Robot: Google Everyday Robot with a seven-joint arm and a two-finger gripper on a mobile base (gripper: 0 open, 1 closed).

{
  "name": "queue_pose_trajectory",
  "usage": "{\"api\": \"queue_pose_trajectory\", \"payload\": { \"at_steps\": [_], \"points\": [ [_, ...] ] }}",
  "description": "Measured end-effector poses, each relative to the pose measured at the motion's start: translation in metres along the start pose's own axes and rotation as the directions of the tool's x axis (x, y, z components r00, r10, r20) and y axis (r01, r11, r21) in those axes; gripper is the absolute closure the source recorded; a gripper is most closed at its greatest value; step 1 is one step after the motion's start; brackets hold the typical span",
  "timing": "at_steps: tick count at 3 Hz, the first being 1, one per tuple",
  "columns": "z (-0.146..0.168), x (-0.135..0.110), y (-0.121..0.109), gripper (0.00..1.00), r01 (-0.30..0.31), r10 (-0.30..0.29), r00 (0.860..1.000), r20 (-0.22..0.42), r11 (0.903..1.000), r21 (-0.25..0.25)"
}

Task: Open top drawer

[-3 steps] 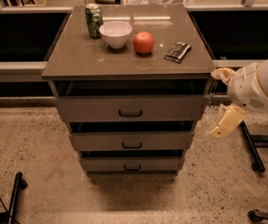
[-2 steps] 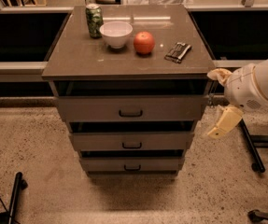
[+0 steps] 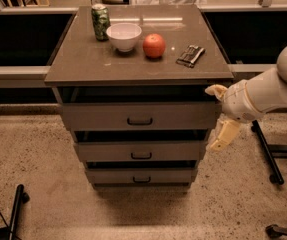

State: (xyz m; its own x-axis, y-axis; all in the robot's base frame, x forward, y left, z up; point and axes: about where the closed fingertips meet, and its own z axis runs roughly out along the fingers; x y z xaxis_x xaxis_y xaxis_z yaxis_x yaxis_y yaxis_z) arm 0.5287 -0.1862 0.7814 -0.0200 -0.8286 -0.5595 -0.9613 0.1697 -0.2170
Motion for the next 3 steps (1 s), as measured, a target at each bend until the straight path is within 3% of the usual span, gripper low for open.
{"api": "queue_pose_trajectory", "payload": {
  "at_steps": [2, 3],
  "points": [
    [0.061, 0.041, -0.029, 0.0, 0.06, -0.062, 0.996, -0.068, 0.9976, -0.034],
    [0.078, 0.051, -0.044, 0.0, 0.073, -0.073, 0.994, -0.079, 0.9973, -0.013]
  ]
}}
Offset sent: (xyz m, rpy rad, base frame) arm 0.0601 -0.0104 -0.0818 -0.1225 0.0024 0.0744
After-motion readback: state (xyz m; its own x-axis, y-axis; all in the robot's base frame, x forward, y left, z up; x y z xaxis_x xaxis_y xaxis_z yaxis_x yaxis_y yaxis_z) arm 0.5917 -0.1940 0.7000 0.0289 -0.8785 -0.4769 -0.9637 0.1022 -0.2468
